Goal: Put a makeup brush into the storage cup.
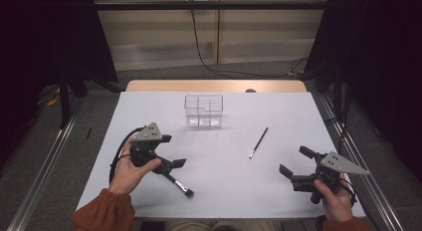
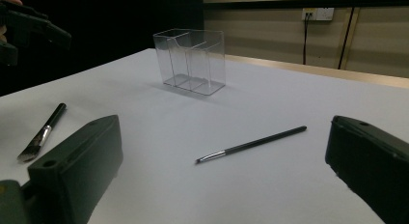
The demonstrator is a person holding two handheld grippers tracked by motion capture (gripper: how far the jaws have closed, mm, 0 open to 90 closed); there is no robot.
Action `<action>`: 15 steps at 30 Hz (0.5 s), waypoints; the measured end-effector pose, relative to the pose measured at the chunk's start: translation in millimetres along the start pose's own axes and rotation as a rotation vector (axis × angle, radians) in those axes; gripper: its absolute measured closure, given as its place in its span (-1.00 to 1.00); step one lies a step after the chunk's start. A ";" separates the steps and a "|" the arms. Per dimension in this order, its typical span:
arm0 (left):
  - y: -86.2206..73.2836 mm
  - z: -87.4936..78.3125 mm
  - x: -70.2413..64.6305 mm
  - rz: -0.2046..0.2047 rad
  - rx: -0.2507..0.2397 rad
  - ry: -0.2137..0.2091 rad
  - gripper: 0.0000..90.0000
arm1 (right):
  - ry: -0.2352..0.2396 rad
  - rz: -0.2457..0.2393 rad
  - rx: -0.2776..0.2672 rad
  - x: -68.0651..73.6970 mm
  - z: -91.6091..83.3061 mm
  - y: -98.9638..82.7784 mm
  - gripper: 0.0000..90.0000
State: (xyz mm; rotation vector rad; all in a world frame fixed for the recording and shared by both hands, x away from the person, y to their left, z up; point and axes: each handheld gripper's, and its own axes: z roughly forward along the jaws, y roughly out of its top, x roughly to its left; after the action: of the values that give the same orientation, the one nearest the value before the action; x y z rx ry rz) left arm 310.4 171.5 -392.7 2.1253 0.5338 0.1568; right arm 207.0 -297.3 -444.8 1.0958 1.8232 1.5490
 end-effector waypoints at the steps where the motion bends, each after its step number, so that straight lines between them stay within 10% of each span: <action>1: 0.5 0.3 0.2 0.003 0.011 -0.002 -0.91 | 0.001 0.001 0.003 -0.2 0.0 0.0 -1.00; 15: 2.2 11.4 6.3 0.053 0.200 -0.018 -0.90 | 0.005 -0.001 0.008 -0.1 0.6 -0.2 -1.00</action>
State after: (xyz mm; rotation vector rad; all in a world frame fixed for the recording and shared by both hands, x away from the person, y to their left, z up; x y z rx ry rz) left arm 320.2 164.5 -398.1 2.3346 0.5003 0.1181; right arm 207.4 -297.0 -445.1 1.0952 1.8348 1.5459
